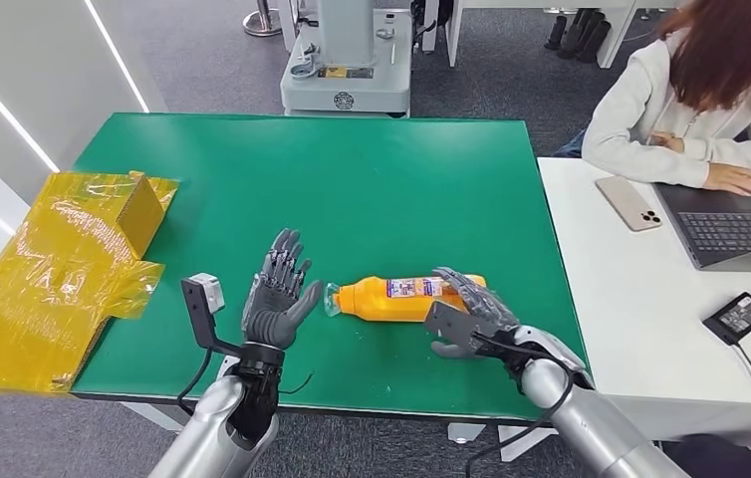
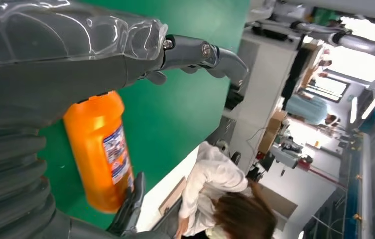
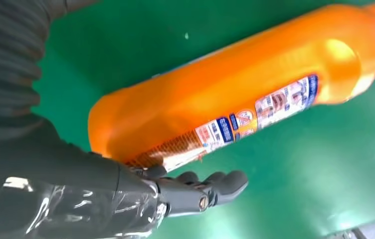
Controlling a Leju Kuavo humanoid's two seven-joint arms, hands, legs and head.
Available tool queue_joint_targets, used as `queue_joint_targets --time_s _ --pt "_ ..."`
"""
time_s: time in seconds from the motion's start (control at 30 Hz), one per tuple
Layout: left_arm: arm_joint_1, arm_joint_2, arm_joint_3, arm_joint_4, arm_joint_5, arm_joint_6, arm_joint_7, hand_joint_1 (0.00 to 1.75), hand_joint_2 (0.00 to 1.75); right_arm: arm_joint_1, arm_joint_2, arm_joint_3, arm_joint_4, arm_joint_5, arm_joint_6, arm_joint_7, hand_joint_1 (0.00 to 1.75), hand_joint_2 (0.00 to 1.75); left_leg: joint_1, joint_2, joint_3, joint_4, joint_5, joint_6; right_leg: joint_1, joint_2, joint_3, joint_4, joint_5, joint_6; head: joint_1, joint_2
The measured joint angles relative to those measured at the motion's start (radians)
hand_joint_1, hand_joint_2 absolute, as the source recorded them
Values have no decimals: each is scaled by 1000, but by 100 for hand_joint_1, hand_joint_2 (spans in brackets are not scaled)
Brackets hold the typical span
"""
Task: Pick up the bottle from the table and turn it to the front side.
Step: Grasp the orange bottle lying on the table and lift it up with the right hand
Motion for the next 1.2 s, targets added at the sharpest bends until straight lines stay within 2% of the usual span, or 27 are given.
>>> queue_joint_targets --time_s 0.1,0.23,0.4,0.47,0.57,0.7,0.9,1.07,1.2 --pt "0 0 14 25 19 -25 1 0 175 -13 -3 30 15 30 -32 -13 0 175 0 0 1 0 0 0 0 0 1 0 0 0 0 0" --pt "7 0 29 36 0 -13 -18 0 175 3 -4 43 13 32 -172 -99 0 175 0 -2 -3 0 1 -1 0 -2 -1 1 1 0 0 0" --pt "15 -1 45 35 -87 70 -87 0 175 46 3 -4 -66 -39 -333 -249 0 175 0 -5 -13 1 4 0 0 -6 -9 1 1 0 0 0" --pt "15 -2 45 31 -130 114 -115 0 175 54 13 -37 -109 -54 -361 -267 0 175 0 -5 -15 1 4 -1 0 -6 -12 1 2 -1 0 0" --pt "11 -5 45 13 -184 169 -144 0 175 56 25 -77 -156 -54 -363 -251 0 175 0 -5 -17 1 4 -1 0 -6 -14 1 1 -1 0 0" --pt "1 -6 45 -11 -211 196 -153 0 175 43 29 -96 -160 -53 -322 -217 0 175 0 -6 -19 0 4 -1 0 -7 -15 1 1 0 0 0" --pt "-12 -6 44 -14 -173 173 -155 0 175 -31 31 -85 -35 -91 -175 -157 0 175 0 -7 -20 1 4 0 0 -7 -15 1 2 0 0 0" --pt "-25 -6 40 -7 -103 115 -122 0 175 -125 41 -36 112 -90 25 -71 0 175 0 -7 -20 1 4 -1 0 -8 -16 1 2 -1 0 0" --pt "-39 -4 36 12 -65 93 -108 0 175 -215 50 31 229 -64 122 -47 0 175 0 -8 -20 1 5 -1 0 -8 -16 2 2 -1 0 0"
